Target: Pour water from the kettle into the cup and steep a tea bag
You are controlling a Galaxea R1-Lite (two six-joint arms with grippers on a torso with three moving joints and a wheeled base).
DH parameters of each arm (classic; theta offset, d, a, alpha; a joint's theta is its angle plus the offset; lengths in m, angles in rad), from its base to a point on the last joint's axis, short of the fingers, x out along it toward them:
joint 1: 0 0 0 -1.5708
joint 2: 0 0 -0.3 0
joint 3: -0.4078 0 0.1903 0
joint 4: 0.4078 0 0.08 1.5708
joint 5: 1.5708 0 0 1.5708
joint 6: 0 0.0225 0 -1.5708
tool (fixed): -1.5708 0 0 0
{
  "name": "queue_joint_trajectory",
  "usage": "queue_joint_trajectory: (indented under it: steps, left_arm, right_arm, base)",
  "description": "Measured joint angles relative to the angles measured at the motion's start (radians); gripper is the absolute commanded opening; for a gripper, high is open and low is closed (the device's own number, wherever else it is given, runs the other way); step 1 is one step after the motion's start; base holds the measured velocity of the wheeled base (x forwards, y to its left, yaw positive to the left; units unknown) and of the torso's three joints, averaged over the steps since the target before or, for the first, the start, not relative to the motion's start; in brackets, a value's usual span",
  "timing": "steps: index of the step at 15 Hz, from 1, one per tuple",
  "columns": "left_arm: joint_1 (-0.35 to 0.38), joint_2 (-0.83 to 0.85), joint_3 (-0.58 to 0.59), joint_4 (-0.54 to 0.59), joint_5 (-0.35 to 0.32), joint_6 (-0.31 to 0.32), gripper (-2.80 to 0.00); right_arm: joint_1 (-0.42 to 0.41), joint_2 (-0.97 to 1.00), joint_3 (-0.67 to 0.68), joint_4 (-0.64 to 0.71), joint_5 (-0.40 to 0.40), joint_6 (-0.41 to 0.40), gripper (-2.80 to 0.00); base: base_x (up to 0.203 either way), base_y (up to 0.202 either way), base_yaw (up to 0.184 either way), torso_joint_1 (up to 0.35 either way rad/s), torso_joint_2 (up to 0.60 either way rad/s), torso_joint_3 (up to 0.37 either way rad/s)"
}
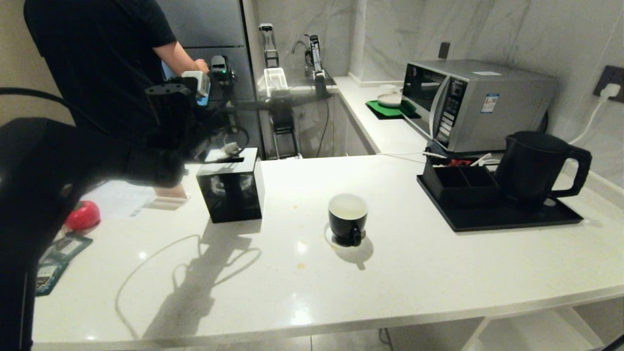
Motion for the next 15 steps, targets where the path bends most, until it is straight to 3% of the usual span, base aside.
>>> queue_joint_trajectory:
  steps: [15]
  left_arm:
    - [-0.005,-0.022,-0.024,0.009,0.002,-0.001,-2.80]
  right_arm:
    - [0.000,0.000,0.000,0.000,0.000,0.000,-2.80]
  base:
    - [0.000,0.000,0.000,0.000,0.00,0.000]
